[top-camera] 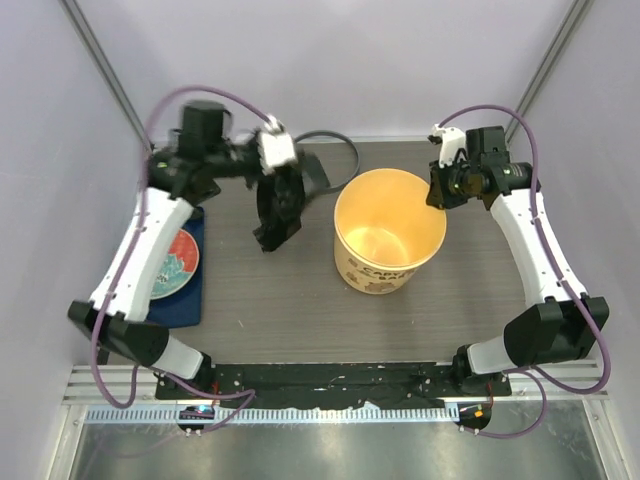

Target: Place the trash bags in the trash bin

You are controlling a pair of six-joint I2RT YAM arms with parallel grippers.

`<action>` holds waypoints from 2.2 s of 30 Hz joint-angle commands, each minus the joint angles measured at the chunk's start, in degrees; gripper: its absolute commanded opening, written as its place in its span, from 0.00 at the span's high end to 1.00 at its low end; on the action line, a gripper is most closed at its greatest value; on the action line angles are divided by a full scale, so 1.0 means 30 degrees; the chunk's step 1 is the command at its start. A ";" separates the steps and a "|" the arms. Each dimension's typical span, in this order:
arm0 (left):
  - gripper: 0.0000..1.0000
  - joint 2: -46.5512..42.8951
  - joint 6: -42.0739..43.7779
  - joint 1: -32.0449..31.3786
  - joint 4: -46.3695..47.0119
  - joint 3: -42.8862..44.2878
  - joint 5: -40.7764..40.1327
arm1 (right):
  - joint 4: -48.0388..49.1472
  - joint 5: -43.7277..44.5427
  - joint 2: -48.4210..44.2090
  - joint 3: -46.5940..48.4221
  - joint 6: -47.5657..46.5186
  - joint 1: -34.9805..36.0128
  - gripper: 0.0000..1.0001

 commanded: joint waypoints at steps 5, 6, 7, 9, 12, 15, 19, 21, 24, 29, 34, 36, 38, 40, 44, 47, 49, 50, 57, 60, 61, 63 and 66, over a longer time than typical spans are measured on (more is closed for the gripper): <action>1.00 -0.1289 -1.7434 0.1778 1.5789 0.4347 0.0446 | 0.3636 0.0567 -0.0424 0.0161 0.2878 0.2391 0.99; 1.00 -0.0909 -1.8345 0.1661 1.6321 0.5772 0.0243 | 0.3754 0.0772 -0.0336 0.0220 0.3054 0.2683 0.99; 1.00 -0.0557 -2.0327 0.1544 1.6703 0.6541 -0.0137 | 0.3900 0.0977 -0.0220 0.0220 0.3462 0.2744 0.99; 1.00 0.0352 -2.2153 0.1485 1.8778 0.7947 -0.0345 | 0.4223 0.1154 -0.0073 0.0220 0.3758 0.3006 0.99; 1.00 0.1782 -2.3714 0.1019 2.0309 1.0459 -0.0404 | 0.4516 0.1768 0.0279 0.0220 0.4315 0.3300 0.99; 1.00 0.3715 -2.4561 0.0051 2.0775 1.3943 -0.0930 | 0.4634 0.1858 0.0747 0.0512 0.4897 0.3710 0.99; 1.00 0.5390 -2.4479 -0.1705 2.1072 1.7443 -0.1456 | 0.4693 0.1945 0.1216 0.1301 0.5399 0.4121 0.99; 1.00 0.5394 -2.3722 -0.2848 2.1509 1.7448 -0.1896 | 0.4635 0.2004 0.1479 0.1596 0.5691 0.4355 0.99; 1.00 0.4985 -2.3015 -0.4138 2.1716 1.6746 -0.1812 | 0.4488 0.2180 0.1685 0.2124 0.6043 0.4473 0.99; 1.00 0.4427 -2.2747 -0.4815 2.1718 1.5368 -0.1927 | 0.4254 0.1713 0.1891 0.2651 0.6426 0.4531 0.99; 1.00 0.4486 -2.2719 -0.4815 2.1219 1.5571 -0.1433 | 0.3466 0.2470 0.2067 0.3179 0.6280 0.5028 0.99; 1.00 0.4602 -2.3098 -0.4815 2.1597 1.5776 -0.1371 | 0.3258 0.3555 0.1950 0.2860 0.6191 0.5321 0.99; 1.00 0.4865 -2.4034 -0.4844 2.1950 1.6591 -0.1342 | 0.2965 0.3964 0.1921 0.2682 0.6191 0.5439 0.99; 1.00 0.5188 -2.4593 -0.5019 2.2126 1.7151 -0.1371 | 0.2906 0.4085 0.1949 0.2506 0.6249 0.5556 0.99; 1.00 0.4926 -2.3455 -0.5459 2.2156 1.6744 -0.1488 | 0.2789 0.3880 0.1979 0.2476 0.6221 0.5995 0.99; 1.00 0.4955 -2.3452 -0.5547 2.2244 1.6714 -0.1605 | 0.2730 0.3733 0.1921 0.2330 0.6191 0.6463 0.99; 1.00 0.5042 -2.3277 -0.5664 2.2681 1.6453 -0.1838 | 0.2584 0.3616 0.1803 0.2096 0.6103 0.6669 0.99; 1.00 0.5100 -2.3015 -0.5722 2.2829 1.6393 -0.2014 | 0.2555 0.3645 0.1745 0.1979 0.6016 0.6902 0.99; 1.00 0.6070 -2.3158 -0.5870 2.3153 1.7186 -0.2515 | 0.2261 0.4348 0.1686 0.1859 0.5840 0.7227 0.99; 1.00 0.3943 -2.3043 -0.5811 2.3063 1.3475 -0.2075 | 0.2378 0.4494 0.1511 0.1949 0.5636 0.7226 0.99; 1.00 0.3291 -2.2636 -0.5811 2.3209 1.0649 -0.1958 | 0.2408 0.4524 0.1452 0.1920 0.5547 0.7198 0.99; 1.00 0.1508 -2.2165 -0.5811 2.3241 0.8142 -0.1460 | 0.2466 0.4320 0.1218 0.1861 0.5050 0.7197 0.99; 1.00 0.0010 -2.1550 -0.5811 2.2716 0.4739 -0.1255 | 0.2554 0.4026 0.1042 0.1831 0.4698 0.7227 0.98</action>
